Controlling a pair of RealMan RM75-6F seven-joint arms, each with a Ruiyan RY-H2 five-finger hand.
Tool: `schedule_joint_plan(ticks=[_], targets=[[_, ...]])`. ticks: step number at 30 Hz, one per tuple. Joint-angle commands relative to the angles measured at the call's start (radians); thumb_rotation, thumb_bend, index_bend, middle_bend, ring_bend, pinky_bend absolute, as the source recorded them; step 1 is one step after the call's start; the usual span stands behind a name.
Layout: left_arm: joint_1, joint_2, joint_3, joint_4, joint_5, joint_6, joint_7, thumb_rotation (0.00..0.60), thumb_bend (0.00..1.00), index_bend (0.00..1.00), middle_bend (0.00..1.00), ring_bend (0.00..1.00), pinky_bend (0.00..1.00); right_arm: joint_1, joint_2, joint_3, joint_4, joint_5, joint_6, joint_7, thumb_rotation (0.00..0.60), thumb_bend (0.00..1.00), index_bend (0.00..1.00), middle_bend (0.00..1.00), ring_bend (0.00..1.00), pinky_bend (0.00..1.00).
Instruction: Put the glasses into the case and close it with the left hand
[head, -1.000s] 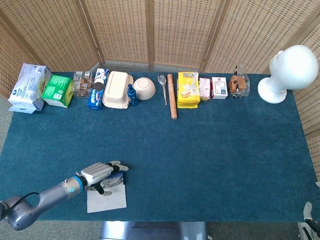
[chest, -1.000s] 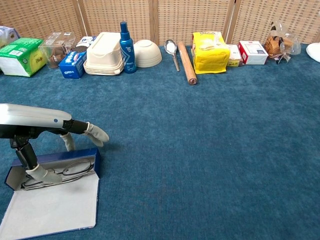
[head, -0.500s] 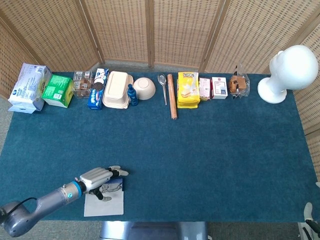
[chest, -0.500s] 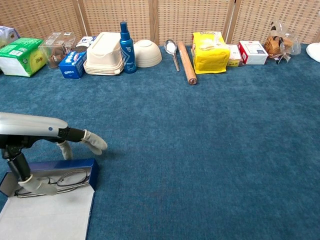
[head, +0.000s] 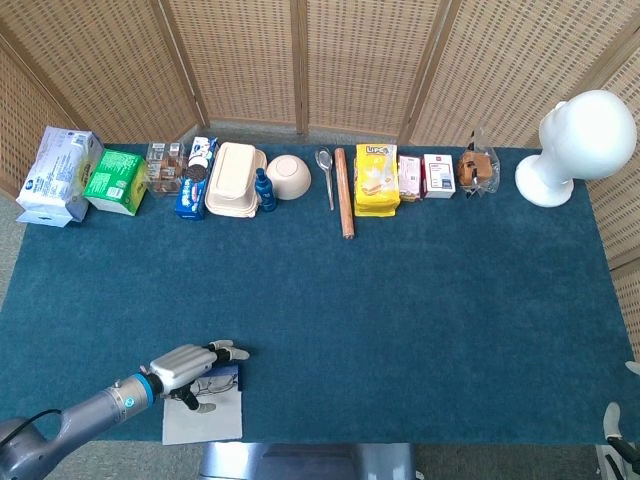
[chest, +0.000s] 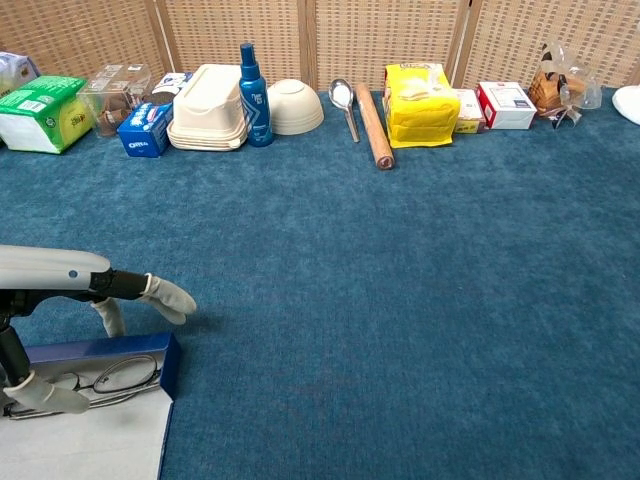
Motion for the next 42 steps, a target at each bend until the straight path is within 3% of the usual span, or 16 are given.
schedule_joint_plan(ticks=[1,28,33,36,42], targets=[[0.005,0.0,0.003,-0.002,0.006,0.004,-0.001,0.6,0.24,0.08,0.13,0.0,0.26,0.0,0.0,-0.001,0.001,-0.001,0.0,0.001,0.6,0.49,0.03,0.28,0.14,0.11],[0.044,0.014,0.005,-0.012,0.014,0.053,0.011,0.6,0.24,0.08,0.1,0.0,0.25,0.002,-0.001,-0.003,0.022,0.003,-0.002,0.03,0.6,0.49,0.02,0.28,0.14,0.11],[0.091,0.023,-0.003,-0.01,0.016,0.157,0.086,0.599,0.24,0.08,0.08,0.0,0.15,0.005,-0.003,-0.002,0.027,0.003,-0.004,0.039,0.6,0.49,0.02,0.28,0.14,0.11],[0.146,0.018,-0.007,-0.011,0.025,0.27,0.169,0.6,0.24,0.08,0.06,0.0,0.09,0.011,-0.003,-0.001,0.032,0.003,-0.012,0.045,0.6,0.49,0.02,0.28,0.14,0.11],[0.261,0.01,0.024,-0.036,0.088,0.464,0.314,0.6,0.24,0.09,0.05,0.0,0.05,0.037,-0.002,0.005,0.038,-0.006,-0.04,0.052,0.6,0.49,0.02,0.28,0.14,0.11]])
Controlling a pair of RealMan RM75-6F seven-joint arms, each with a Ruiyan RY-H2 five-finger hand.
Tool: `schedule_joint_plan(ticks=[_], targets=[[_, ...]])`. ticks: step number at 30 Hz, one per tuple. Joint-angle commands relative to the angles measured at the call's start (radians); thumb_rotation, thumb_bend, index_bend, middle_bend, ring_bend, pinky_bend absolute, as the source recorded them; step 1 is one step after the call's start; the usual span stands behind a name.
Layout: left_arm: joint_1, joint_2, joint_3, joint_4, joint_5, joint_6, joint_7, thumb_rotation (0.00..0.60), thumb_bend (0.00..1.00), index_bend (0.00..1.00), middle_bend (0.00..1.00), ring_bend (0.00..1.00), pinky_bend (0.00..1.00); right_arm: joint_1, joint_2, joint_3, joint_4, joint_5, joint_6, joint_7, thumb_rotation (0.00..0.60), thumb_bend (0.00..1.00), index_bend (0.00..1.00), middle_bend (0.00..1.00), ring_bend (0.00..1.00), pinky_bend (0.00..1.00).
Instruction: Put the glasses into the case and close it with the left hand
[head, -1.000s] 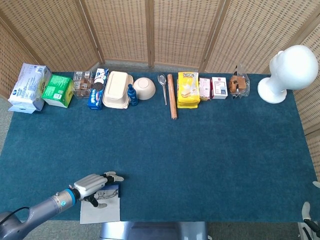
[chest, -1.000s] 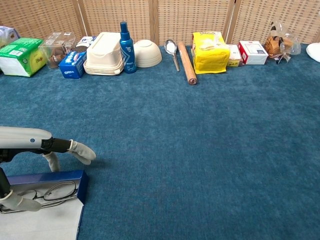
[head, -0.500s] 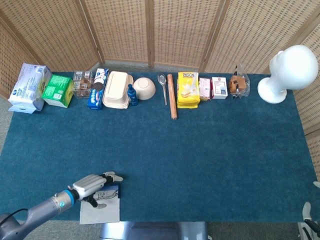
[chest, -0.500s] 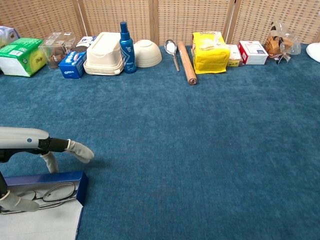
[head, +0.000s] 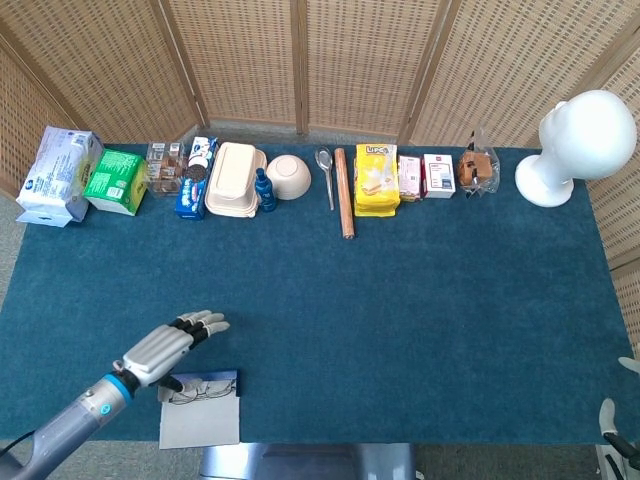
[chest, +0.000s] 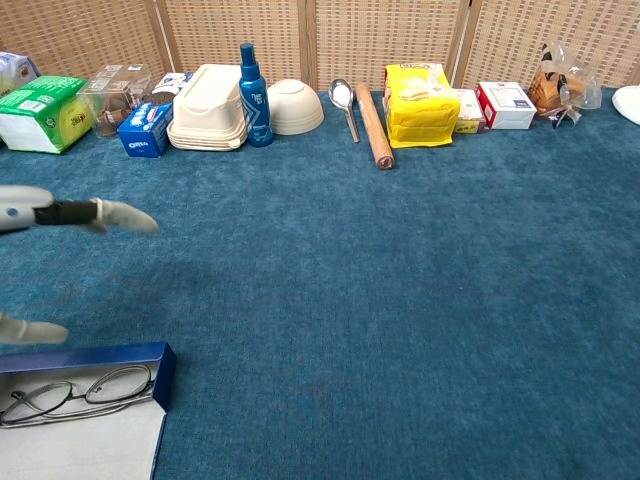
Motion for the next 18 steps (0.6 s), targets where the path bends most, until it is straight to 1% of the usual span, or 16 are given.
schedule_joint_plan(ticks=[1,6,8,10,12,14,18], targets=[[0.107,-0.005,0.032,-0.02,0.067,0.152,0.118,0.6,0.24,0.09,0.05,0.0,0.05,0.019,0.0,0.004,0.003,-0.006,-0.022,0.003,0.6,0.49,0.02,0.28,0.14,0.11],[0.23,-0.024,0.096,-0.004,0.184,0.314,0.197,0.6,0.24,0.11,0.05,0.0,0.04,0.069,-0.008,0.008,0.009,-0.024,-0.083,0.008,0.6,0.49,0.01,0.27,0.14,0.11],[0.267,-0.036,0.113,0.013,0.22,0.359,0.212,0.6,0.24,0.12,0.05,0.0,0.03,0.087,-0.012,0.01,0.01,-0.031,-0.102,0.01,0.6,0.49,0.01,0.27,0.14,0.11],[0.32,-0.052,0.143,0.042,0.266,0.416,0.24,0.599,0.24,0.13,0.05,0.0,0.02,0.115,-0.02,0.012,0.013,-0.044,-0.133,0.015,0.6,0.49,0.01,0.27,0.14,0.11],[0.354,-0.064,0.163,0.06,0.294,0.45,0.255,0.599,0.24,0.13,0.05,0.0,0.01,0.136,-0.025,0.014,0.014,-0.054,-0.153,0.018,0.6,0.49,0.01,0.27,0.14,0.11],[0.408,-0.086,0.187,0.096,0.337,0.505,0.28,0.599,0.24,0.13,0.04,0.0,0.0,0.171,-0.031,0.017,0.014,-0.078,-0.185,0.021,0.6,0.49,0.01,0.27,0.13,0.11],[0.5,-0.147,0.209,0.206,0.405,0.595,0.324,0.599,0.24,0.13,0.04,0.0,0.0,0.225,-0.042,0.026,0.011,-0.109,-0.222,0.031,0.6,0.49,0.0,0.27,0.13,0.11]])
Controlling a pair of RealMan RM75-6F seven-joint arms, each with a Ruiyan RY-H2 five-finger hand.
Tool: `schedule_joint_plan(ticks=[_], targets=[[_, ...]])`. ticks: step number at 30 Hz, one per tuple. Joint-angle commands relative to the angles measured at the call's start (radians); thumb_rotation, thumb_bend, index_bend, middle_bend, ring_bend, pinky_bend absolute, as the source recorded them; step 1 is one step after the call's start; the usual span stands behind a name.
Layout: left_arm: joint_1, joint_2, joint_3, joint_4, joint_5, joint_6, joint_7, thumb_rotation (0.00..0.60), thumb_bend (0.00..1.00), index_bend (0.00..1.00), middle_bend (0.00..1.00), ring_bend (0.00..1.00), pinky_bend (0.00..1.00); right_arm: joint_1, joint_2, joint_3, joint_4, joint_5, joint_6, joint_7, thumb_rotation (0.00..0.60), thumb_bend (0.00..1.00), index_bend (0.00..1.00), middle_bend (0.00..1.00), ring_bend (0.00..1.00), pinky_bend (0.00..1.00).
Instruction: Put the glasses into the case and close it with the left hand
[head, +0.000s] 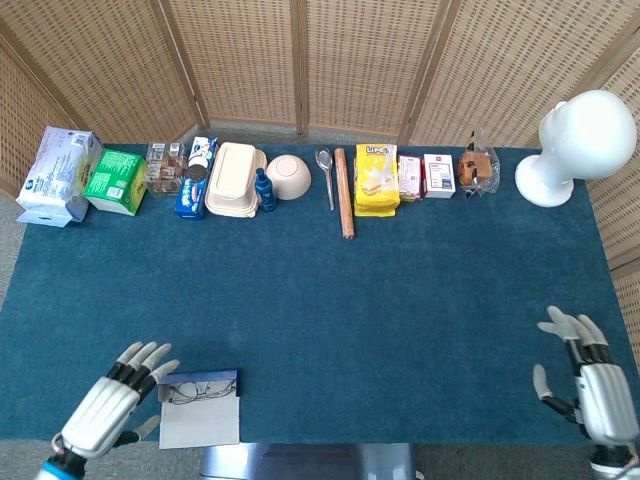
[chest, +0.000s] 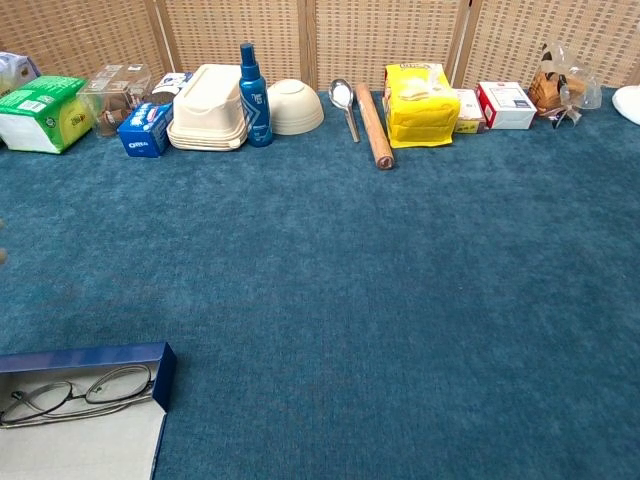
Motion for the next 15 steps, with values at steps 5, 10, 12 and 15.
schedule_joint_plan(ticks=[5,10,12,15], targets=[[0.153,-0.129,0.023,0.248,0.102,0.161,0.077,0.6,0.24,0.14,0.04,0.0,0.0,0.078,-0.023,0.015,0.0,-0.042,-0.05,0.028,0.6,0.49,0.0,0.27,0.13,0.11],[0.219,-0.198,0.014,0.423,0.132,0.228,0.087,0.598,0.24,0.13,0.03,0.0,0.0,0.108,-0.035,0.013,0.008,-0.053,-0.062,0.045,0.6,0.49,0.0,0.27,0.13,0.11],[0.24,-0.22,0.011,0.499,0.141,0.238,0.115,0.599,0.24,0.13,0.03,0.0,0.0,0.12,-0.039,0.011,0.011,-0.064,-0.06,0.057,0.6,0.49,0.0,0.27,0.13,0.11],[0.26,-0.257,0.0,0.574,0.156,0.265,0.118,0.598,0.24,0.12,0.02,0.0,0.0,0.129,-0.041,0.007,0.018,-0.073,-0.053,0.068,0.6,0.49,0.0,0.27,0.13,0.11]])
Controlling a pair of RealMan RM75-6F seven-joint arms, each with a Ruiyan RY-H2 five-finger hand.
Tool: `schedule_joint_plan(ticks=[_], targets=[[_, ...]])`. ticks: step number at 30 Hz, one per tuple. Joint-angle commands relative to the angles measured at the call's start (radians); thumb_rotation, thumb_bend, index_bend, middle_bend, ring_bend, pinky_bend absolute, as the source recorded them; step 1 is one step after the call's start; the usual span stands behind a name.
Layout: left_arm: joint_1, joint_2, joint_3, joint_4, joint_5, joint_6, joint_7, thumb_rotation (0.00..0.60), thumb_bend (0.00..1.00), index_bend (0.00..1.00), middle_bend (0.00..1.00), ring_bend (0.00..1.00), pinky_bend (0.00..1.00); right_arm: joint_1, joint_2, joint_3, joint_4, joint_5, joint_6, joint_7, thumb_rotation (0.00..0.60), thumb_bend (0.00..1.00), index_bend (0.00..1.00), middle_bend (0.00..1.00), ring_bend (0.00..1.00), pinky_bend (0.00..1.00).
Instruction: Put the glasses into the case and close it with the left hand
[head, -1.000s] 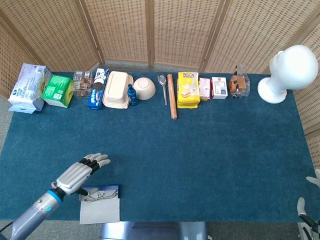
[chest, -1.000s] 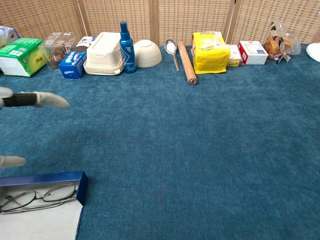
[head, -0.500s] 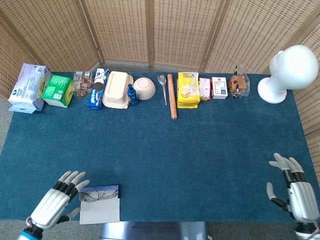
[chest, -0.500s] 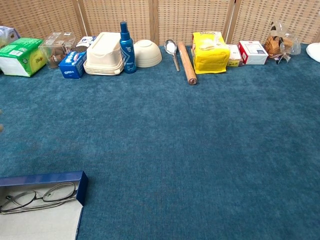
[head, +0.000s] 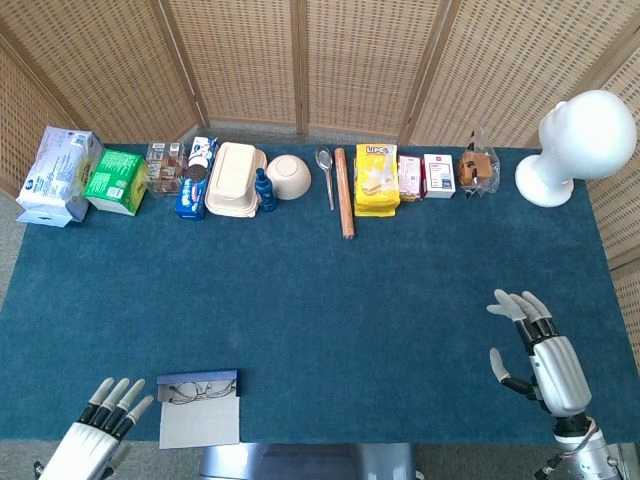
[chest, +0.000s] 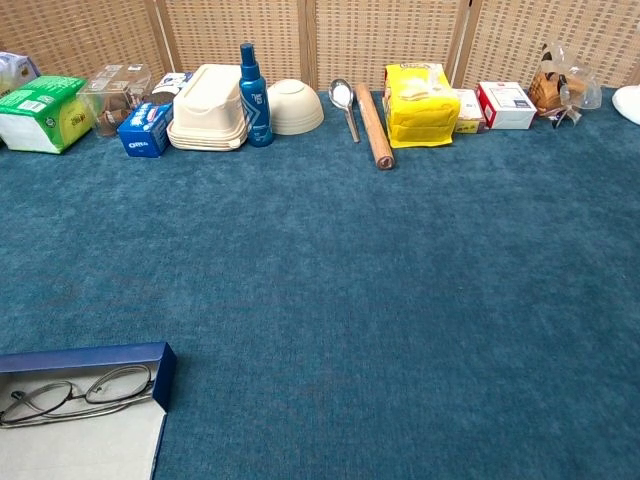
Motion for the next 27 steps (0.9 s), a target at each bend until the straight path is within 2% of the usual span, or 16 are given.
schedule_joint_plan(ticks=[1,13,27], targets=[[0.048,-0.065,-0.017,0.114,0.028,0.049,0.019,0.598,0.24,0.12,0.02,0.0,0.0,0.009,-0.003,-0.005,0.005,-0.007,0.006,0.009,0.6,0.48,0.0,0.27,0.13,0.11],[0.091,-0.164,-0.033,0.284,0.039,0.055,0.034,0.6,0.24,0.11,0.0,0.0,0.0,0.014,0.016,-0.026,-0.005,-0.017,0.042,0.026,0.6,0.49,0.0,0.27,0.13,0.11],[0.085,-0.243,-0.046,0.451,0.081,0.077,0.076,0.598,0.24,0.08,0.0,0.0,0.0,0.01,0.047,-0.041,-0.003,-0.02,0.089,0.055,0.6,0.49,0.0,0.27,0.13,0.11]])
